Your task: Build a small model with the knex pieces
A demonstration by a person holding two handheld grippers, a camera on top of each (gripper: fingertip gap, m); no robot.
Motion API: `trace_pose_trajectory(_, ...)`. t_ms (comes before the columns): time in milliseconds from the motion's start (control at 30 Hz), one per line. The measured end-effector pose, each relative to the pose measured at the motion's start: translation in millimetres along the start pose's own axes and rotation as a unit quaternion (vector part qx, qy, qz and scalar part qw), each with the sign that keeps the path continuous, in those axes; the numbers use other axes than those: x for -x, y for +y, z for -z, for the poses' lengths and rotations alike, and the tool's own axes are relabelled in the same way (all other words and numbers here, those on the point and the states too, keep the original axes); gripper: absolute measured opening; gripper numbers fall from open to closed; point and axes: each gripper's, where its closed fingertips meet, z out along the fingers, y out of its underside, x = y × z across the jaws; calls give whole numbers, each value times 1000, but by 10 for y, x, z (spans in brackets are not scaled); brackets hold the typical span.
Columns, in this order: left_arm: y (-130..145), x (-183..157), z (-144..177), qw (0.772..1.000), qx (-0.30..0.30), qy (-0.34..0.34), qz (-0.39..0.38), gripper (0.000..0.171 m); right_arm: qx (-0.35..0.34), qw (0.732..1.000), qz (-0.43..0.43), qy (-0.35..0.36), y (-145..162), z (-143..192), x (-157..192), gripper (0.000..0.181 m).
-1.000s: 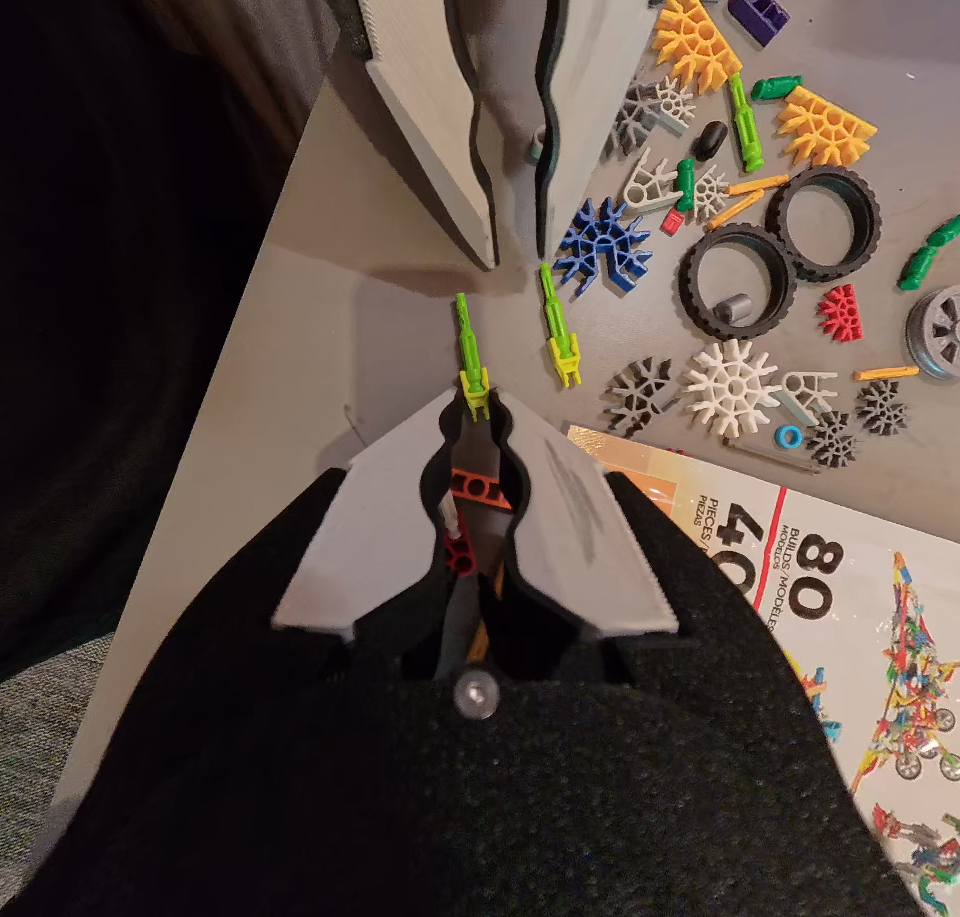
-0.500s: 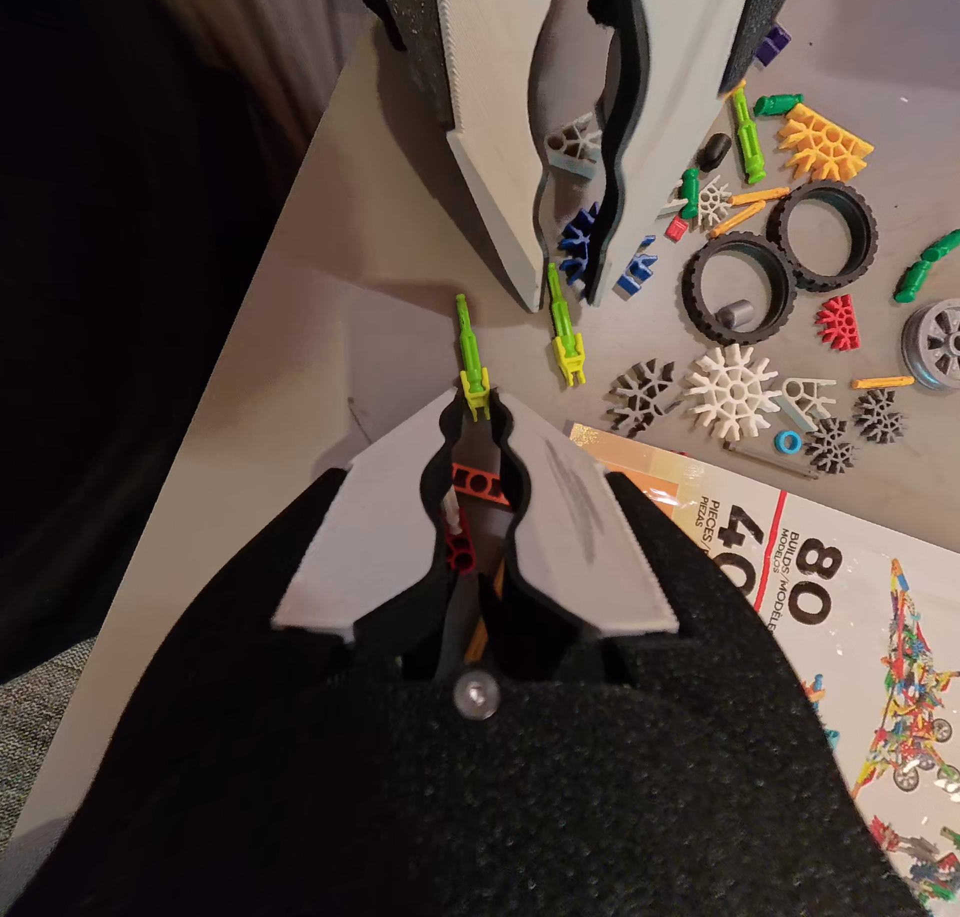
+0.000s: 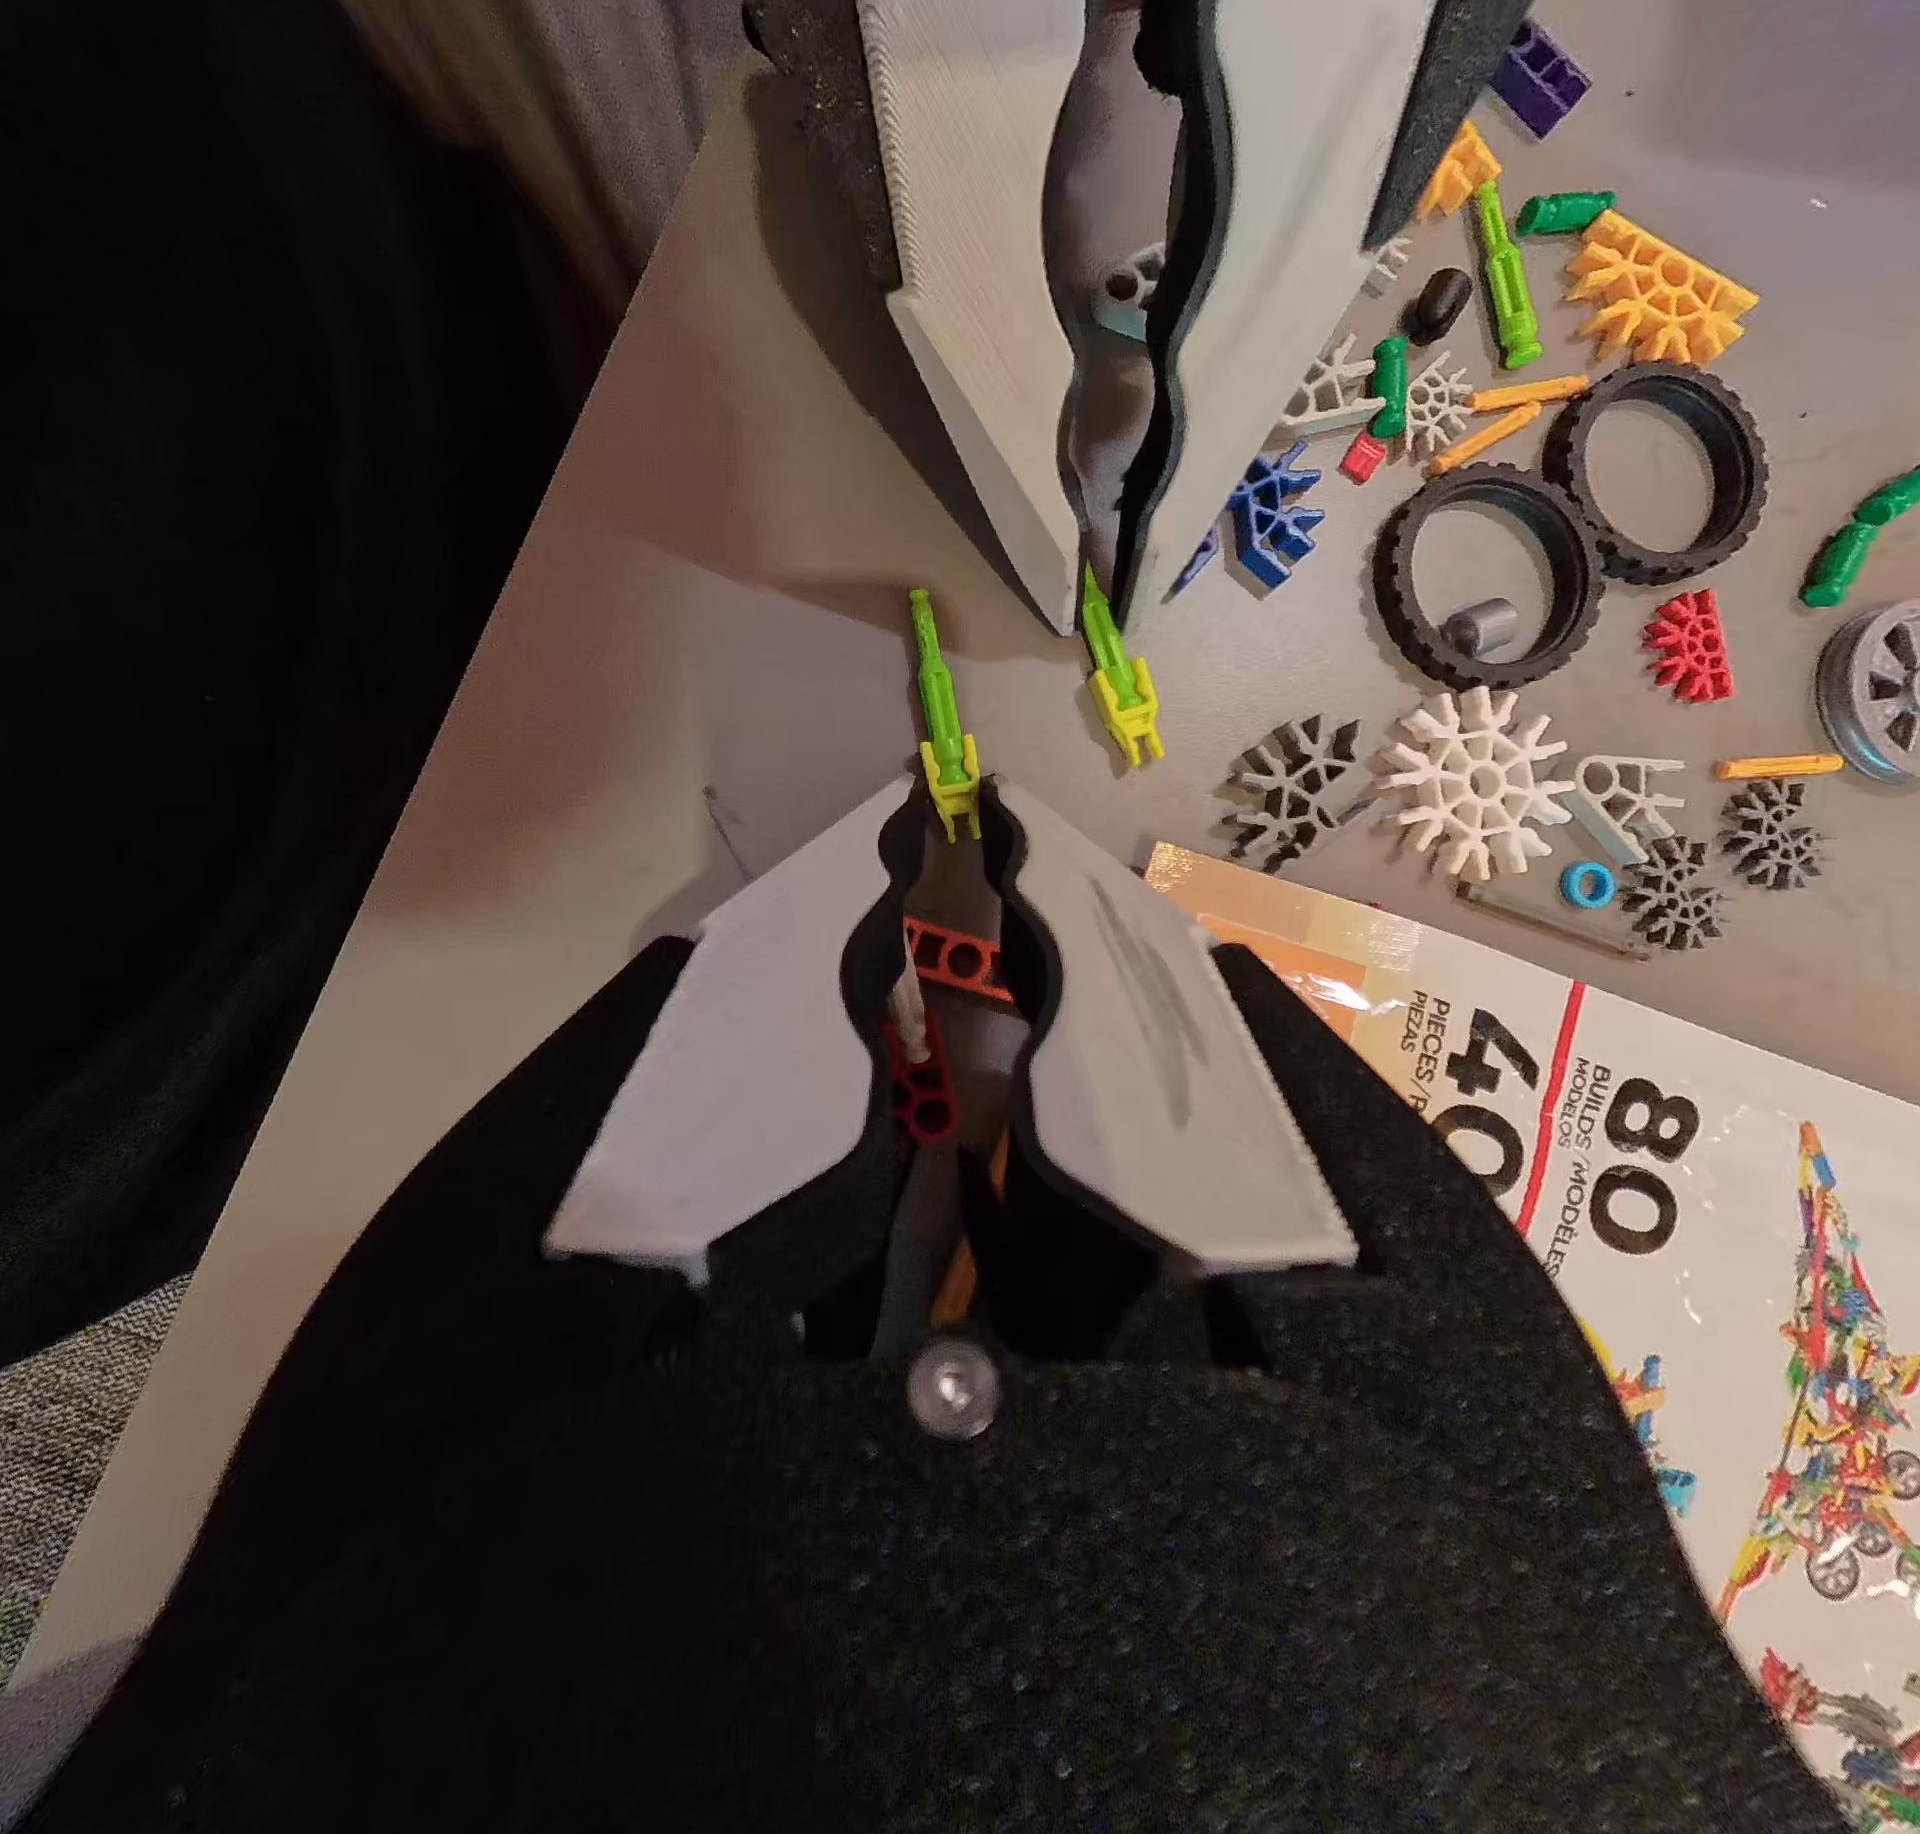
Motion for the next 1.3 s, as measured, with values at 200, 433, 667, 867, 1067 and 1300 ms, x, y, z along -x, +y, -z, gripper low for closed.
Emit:
trace_pose_trajectory(200, -13, -93, 6, 1000, -1, 6, 5, 5, 2, 1000, 6, -9, 7, 12, 51, 9)
trace_pose_trajectory(433, 9, -92, 70, 1000, -9, -1, 25, 13, 1, 1000, 5, -15, 6, 15, 85, 9)
trace_pose_trajectory(667, 114, 10, 254, 999, -6, -26, 33, 16, -1, 1000, 5, -19, -1, 14, 99, 13)
trace_pose_trajectory(867, 300, 298, 504, 995, 5, -82, 57, 15, -13, 1000, -6, -18, -18, 50, 73, 24)
trace_pose_trajectory(1067, 511, 585, 701, 989, 23, -123, 80, 15, -37, 999, -14, -16, -76, 104, 45, 25)
trace_pose_trajectory(1300, 597, 625, 576, 990, 52, -110, 68, 11, -40, 999, -16, -14, -74, 100, 30, 25)
